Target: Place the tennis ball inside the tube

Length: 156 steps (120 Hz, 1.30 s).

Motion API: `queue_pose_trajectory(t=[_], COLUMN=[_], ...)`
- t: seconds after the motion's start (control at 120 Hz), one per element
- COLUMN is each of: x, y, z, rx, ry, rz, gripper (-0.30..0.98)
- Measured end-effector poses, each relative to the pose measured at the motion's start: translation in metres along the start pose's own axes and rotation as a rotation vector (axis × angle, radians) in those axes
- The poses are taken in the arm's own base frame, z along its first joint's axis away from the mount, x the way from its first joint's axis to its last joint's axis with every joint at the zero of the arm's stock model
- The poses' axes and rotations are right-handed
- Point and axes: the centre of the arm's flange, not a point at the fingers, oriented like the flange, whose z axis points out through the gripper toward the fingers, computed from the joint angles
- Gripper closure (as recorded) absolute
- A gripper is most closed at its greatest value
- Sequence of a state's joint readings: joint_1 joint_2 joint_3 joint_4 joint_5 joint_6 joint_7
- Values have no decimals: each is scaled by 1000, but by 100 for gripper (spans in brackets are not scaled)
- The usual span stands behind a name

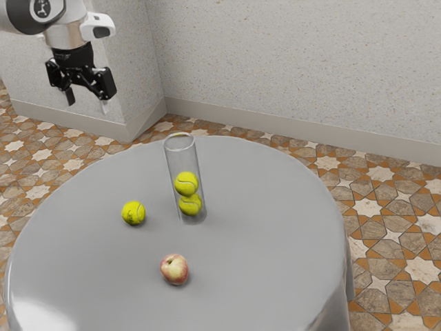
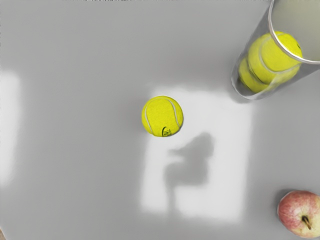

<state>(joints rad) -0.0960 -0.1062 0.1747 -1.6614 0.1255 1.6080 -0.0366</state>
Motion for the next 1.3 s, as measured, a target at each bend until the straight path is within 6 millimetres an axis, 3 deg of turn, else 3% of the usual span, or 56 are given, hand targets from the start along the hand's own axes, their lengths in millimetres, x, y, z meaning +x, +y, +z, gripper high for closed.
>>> queue_pose_trajectory(t=[0.183,0.283,0.375,0.492,0.733,0.9,1.158,1.3], x=[1,6,4,-6,-16,-7,26,39], y=[-3,0,3,-9,-3,3,-25,-27], z=[3,30,79,147,246,285,328,344], rx=[0,4,-25,-119,-147,-134,-124,-126], ry=[3,-35,-80,-147,-201,-185,-154,-148], rz=[-16,-17,-32,-120,-189,-193,-223,-199], gripper=[0,0,0,0,0,0,0,0])
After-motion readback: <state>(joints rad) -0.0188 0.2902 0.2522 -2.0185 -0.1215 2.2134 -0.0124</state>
